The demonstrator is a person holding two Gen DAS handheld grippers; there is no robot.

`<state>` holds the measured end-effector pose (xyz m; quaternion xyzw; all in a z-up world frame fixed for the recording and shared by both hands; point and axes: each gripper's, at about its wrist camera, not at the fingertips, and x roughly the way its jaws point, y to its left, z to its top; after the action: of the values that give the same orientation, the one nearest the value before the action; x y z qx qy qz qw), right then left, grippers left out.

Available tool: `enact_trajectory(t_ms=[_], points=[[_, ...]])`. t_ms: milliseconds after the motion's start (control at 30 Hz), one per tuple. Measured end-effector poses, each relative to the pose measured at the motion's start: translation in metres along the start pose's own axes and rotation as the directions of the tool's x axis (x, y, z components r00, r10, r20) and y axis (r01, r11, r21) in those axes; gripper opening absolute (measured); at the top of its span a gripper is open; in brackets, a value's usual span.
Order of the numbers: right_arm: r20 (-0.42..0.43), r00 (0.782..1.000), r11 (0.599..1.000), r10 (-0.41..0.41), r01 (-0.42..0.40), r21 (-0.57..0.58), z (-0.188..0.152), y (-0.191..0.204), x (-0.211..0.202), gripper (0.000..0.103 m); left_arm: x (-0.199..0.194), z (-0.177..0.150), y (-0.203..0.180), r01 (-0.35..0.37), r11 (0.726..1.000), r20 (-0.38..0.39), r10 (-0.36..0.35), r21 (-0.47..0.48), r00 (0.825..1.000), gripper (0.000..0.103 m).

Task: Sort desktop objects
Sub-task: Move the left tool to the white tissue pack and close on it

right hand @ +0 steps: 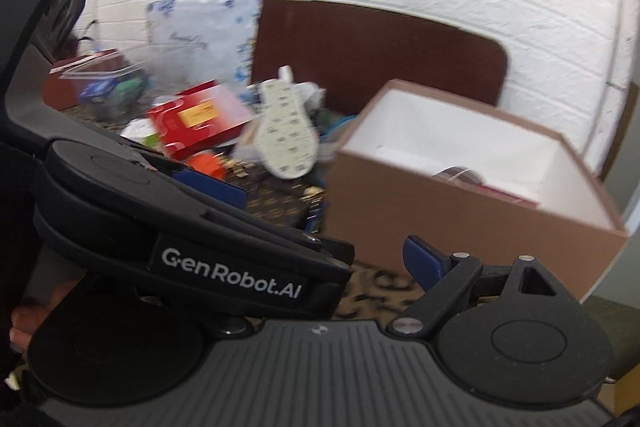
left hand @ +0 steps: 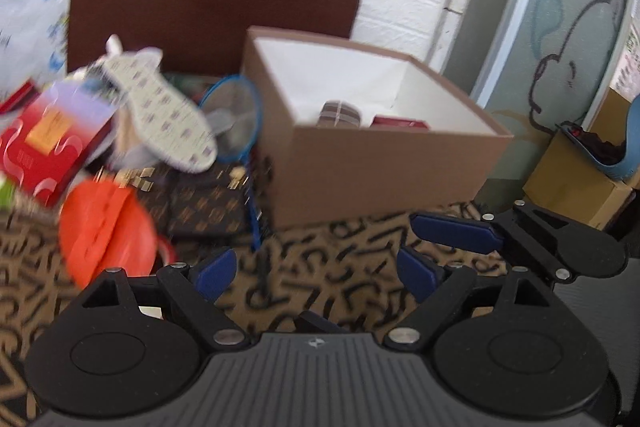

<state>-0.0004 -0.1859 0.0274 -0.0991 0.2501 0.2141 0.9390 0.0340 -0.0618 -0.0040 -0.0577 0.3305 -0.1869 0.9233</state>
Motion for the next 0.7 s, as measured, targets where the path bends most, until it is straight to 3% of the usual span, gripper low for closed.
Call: enact_trajectory(t_ms=[133, 333, 533, 700], points=[[-0.037, 0.996, 0.997, 0.081, -0.081, 0.006, -0.013, 0.027, 0.012, 0.089, -0.007, -0.021, 0.021, -0.041, 0.999, -0.033, 0.041, -0.013, 0.999, 0.090], [-0.076, 0.989, 0.991, 0.126, -0.129, -0.026, -0.021, 0.049, 0.029, 0.089, -0.007, -0.036, 0.052, -0.142, 0.990, -0.050, 0.142, 0.003, 0.989, 0.090], [-0.105, 0.983, 0.989, 0.150, -0.150, 0.007, -0.022, 0.048, 0.043, 0.089, -0.003, -0.038, 0.077, -0.147, 0.988, -0.060, 0.143, -0.056, 0.988, 0.089], [-0.132, 0.978, 0.986, 0.161, -0.155, 0.053, -0.024, 0.040, 0.054, 0.089, 0.003, -0.036, 0.088, -0.111, 0.990, -0.070, 0.104, -0.090, 0.992, 0.079]])
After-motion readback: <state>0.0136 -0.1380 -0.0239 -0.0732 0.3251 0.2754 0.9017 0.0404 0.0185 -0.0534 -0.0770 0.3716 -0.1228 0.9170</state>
